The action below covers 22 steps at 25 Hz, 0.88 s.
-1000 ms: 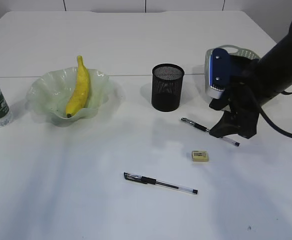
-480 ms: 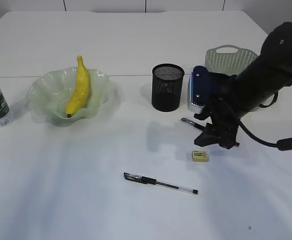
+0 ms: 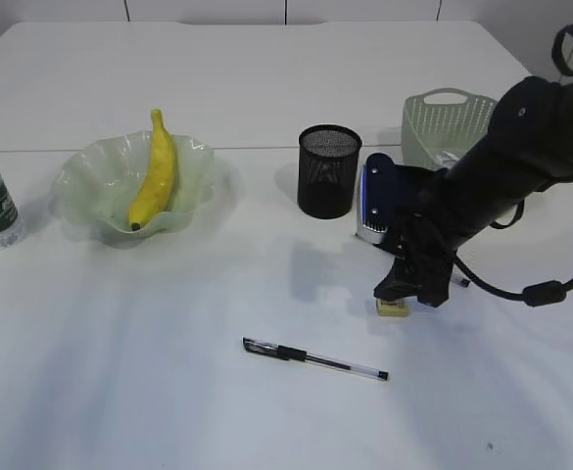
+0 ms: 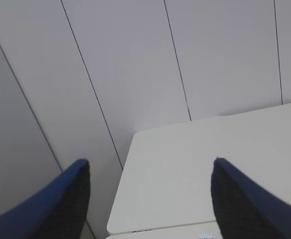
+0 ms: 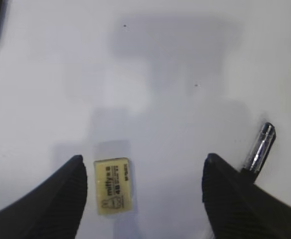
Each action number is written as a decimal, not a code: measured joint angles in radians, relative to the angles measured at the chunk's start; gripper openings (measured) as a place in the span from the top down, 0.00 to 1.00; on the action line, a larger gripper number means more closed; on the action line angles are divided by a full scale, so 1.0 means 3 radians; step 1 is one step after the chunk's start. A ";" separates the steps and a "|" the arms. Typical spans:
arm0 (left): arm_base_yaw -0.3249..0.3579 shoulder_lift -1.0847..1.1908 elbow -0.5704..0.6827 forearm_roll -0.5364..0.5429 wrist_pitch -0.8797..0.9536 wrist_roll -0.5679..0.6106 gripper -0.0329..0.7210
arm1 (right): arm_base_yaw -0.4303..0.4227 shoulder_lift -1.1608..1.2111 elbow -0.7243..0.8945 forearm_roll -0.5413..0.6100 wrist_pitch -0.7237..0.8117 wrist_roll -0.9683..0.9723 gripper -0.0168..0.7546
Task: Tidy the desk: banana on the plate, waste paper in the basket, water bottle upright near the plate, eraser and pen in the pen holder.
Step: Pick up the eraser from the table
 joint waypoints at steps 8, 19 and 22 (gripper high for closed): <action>0.0000 0.0000 0.0000 0.0008 0.0043 0.0000 0.24 | 0.0000 0.0046 0.0000 0.0007 -0.0020 -0.0018 0.28; 0.0000 0.0000 0.0000 0.0164 0.0048 0.0000 0.24 | 0.0000 0.0053 0.0000 0.0014 -0.0020 -0.0085 0.28; 0.0000 0.0000 0.0000 0.0163 0.0048 0.0000 0.24 | 0.0000 0.0111 0.0000 0.0014 -0.0034 -0.0112 0.28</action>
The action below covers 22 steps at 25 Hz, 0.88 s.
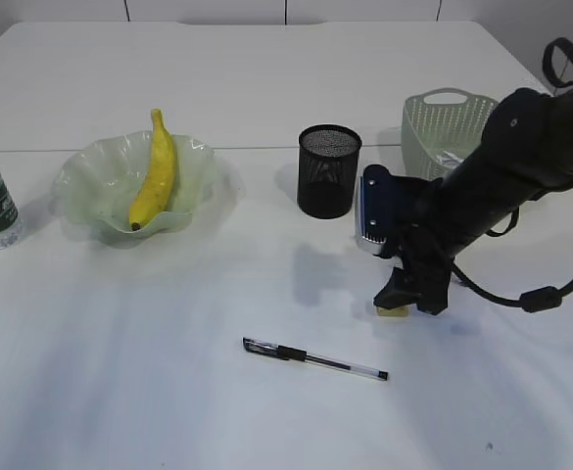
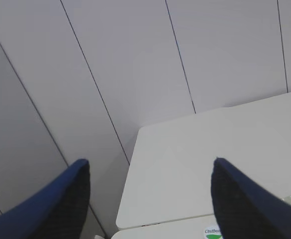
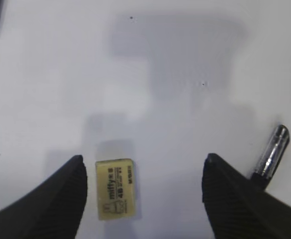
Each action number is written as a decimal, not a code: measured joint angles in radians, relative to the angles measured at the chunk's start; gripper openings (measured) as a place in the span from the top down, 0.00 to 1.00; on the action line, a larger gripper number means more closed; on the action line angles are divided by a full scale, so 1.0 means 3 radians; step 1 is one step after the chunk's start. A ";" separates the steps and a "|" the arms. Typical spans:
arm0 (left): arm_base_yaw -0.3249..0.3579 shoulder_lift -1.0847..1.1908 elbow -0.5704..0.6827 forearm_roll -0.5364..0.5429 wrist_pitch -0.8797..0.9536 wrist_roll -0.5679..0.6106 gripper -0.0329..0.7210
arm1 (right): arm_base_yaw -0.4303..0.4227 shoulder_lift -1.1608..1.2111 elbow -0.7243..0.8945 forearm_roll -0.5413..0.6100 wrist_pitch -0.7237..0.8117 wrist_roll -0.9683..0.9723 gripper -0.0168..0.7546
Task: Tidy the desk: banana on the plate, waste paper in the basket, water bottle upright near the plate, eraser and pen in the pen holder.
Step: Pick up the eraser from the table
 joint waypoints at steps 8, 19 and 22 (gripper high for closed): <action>0.0000 0.0000 0.0000 0.0002 0.0000 0.0000 0.24 | 0.0000 0.0042 0.0000 -0.0021 -0.0033 -0.0021 0.28; 0.0000 0.0000 0.0000 0.0007 0.0015 0.0000 0.24 | 0.0000 0.0165 -0.0006 -0.0027 -0.0069 -0.0025 0.28; 0.0000 0.0000 0.0000 0.0007 0.0015 0.0000 0.24 | 0.0000 0.0172 -0.0006 -0.0027 -0.0069 -0.0025 0.28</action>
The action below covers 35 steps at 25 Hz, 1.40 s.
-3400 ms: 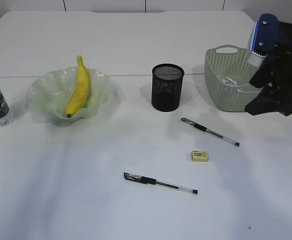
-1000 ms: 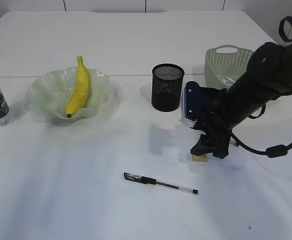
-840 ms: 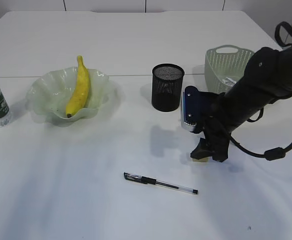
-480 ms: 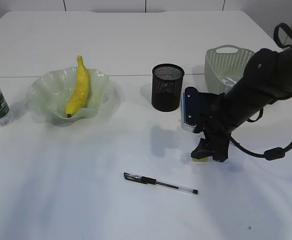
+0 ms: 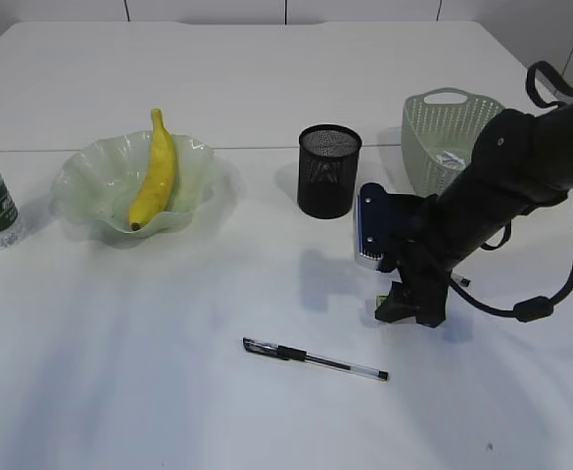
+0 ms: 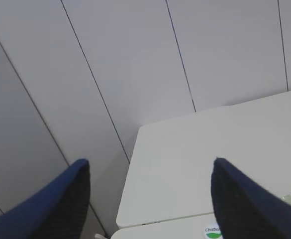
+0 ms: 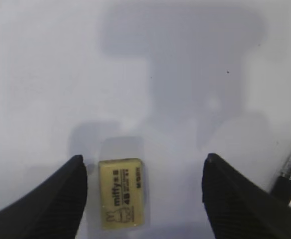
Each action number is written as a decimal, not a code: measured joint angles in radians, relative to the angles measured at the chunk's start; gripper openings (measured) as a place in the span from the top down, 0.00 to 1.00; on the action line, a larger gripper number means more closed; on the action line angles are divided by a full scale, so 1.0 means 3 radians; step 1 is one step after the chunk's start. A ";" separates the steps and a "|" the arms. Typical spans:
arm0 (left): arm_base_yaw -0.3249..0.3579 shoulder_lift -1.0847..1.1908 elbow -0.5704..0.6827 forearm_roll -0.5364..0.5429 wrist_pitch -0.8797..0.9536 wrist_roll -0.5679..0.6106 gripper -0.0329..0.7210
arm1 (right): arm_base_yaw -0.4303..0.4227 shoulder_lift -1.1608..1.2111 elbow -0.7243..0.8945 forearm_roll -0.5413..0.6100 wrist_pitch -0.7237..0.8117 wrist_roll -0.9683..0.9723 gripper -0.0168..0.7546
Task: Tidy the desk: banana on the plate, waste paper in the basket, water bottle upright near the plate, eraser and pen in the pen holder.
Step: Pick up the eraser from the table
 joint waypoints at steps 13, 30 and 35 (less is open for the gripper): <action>0.0000 0.0000 0.0000 0.0000 0.0018 0.0000 0.25 | 0.0000 0.0033 0.0000 0.0000 -0.0001 -0.0009 0.29; 0.0000 0.0000 0.0000 0.0015 0.0150 0.0000 0.27 | 0.0006 0.0067 -0.0030 -0.0043 0.0171 0.0178 0.33; 0.0000 0.0000 0.0000 0.0087 0.0150 0.0000 0.27 | 0.0006 0.0067 -0.0040 -0.0309 0.0414 0.0393 0.33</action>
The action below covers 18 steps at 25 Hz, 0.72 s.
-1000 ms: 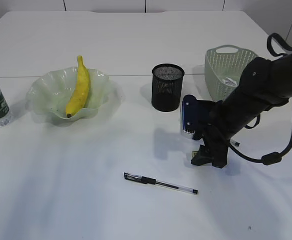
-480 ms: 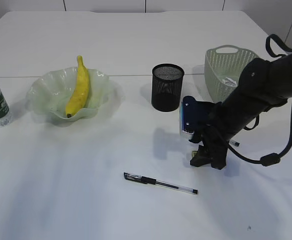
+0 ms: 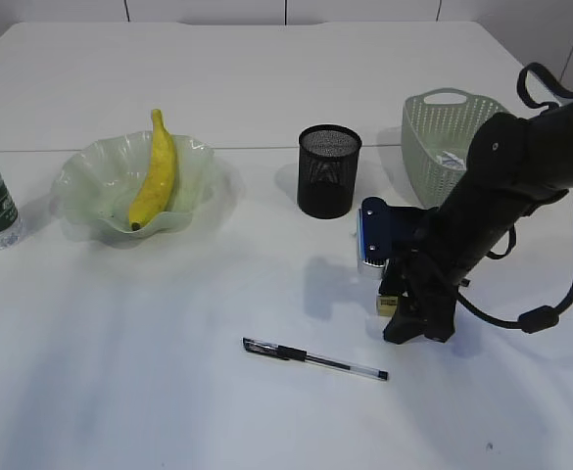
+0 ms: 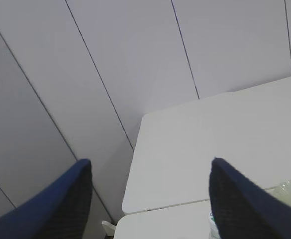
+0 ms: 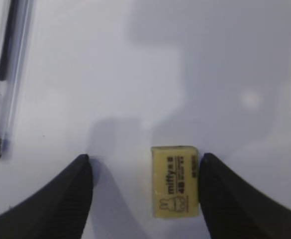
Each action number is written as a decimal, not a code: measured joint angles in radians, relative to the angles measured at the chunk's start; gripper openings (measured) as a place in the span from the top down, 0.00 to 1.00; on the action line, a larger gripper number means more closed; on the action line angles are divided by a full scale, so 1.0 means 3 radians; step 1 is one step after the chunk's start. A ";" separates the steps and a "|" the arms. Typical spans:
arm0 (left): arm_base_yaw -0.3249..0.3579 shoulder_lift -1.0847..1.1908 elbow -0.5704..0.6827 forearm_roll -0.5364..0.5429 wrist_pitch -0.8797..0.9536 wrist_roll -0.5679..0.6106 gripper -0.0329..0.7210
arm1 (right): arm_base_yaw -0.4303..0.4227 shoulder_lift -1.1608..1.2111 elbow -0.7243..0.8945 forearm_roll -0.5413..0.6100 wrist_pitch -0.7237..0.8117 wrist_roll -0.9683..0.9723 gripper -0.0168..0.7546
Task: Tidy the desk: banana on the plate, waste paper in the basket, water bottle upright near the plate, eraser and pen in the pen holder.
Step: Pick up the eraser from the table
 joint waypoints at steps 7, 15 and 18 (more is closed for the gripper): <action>0.0000 0.0000 0.0000 0.0000 0.0000 0.0000 0.27 | 0.0000 0.0000 -0.0005 -0.0073 0.0064 0.0083 0.33; 0.0000 0.0000 0.0000 0.0001 0.0000 0.0000 0.27 | 0.0000 0.0000 -0.0005 -0.0098 0.0211 0.0093 0.33; 0.0000 0.0000 0.0000 0.0007 0.0000 0.0000 0.27 | 0.0000 0.0000 -0.0005 -0.0103 0.0216 0.0105 0.33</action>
